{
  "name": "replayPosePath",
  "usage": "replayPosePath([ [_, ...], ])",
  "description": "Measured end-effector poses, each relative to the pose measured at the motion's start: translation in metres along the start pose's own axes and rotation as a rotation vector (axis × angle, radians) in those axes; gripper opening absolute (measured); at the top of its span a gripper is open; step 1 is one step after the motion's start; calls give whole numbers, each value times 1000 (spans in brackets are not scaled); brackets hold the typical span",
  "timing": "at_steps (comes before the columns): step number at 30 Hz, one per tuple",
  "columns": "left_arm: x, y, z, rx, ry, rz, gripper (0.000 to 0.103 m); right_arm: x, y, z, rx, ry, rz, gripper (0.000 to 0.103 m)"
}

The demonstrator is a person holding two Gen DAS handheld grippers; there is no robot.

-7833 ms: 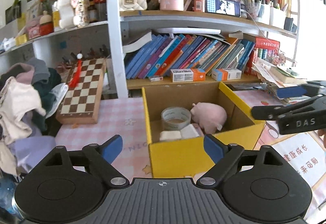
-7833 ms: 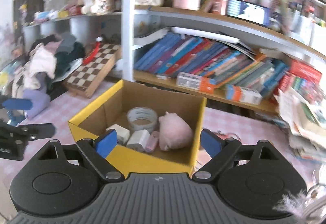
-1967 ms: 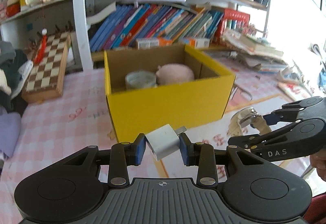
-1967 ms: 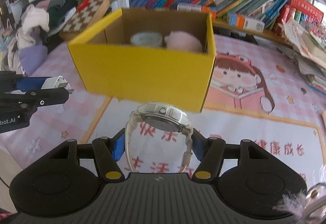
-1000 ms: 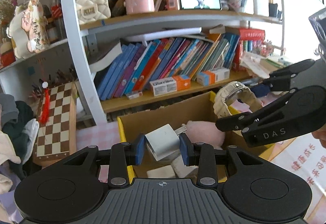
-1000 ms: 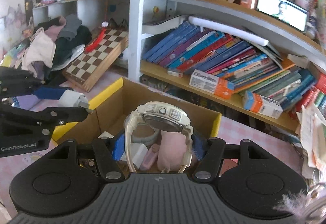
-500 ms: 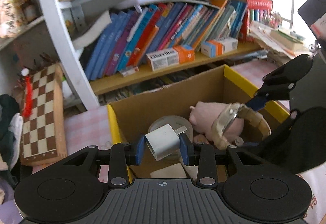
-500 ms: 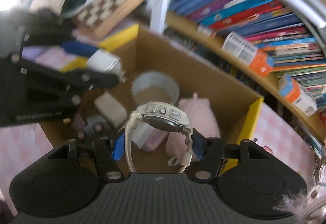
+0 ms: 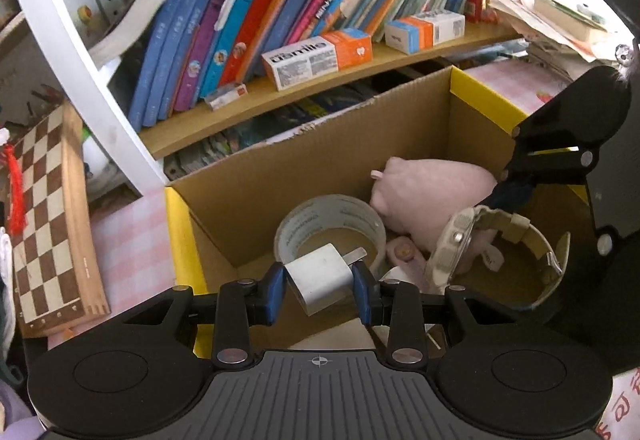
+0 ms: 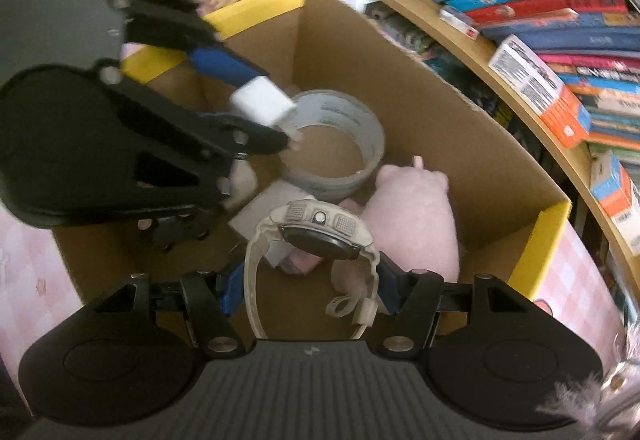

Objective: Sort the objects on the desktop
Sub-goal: 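Lower the charger and watch into the box and open both tools, then raise both tools out of the box and back over the table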

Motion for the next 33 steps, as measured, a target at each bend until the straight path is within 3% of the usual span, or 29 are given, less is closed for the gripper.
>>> replayPosePath([
  [13,-6,-3,11,52,3,20,34,3,-5,20,60,84,59,63],
  [20,-6,-1,10,50,18,23,37,4,-4,16,38,91,68,68],
  [23,-5,1,0,17,26,12,52,2,-4,9,17,101,88,71],
  [26,-2,5,-16,-31,45,0,60,0,-2,-2,-22,107,111,76],
  [27,-2,6,-22,-45,58,0,68,0,-3,-8,-38,97,114,77],
  [30,2,7,-45,-92,107,-10,77,2,-4,-28,-95,62,119,90],
  [33,9,6,-71,-148,159,-62,88,2,-9,-50,-161,30,131,91],
])
Point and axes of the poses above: each gripper's, at about its wrist camera, not at the fingertips, and z roughly the way its jaws point, x to its left, y to its top, the point moved 8 cm from there along z, roughly the way its jaws point, and after that the axes turned 7 degrees about z, right-handed, at the moved point
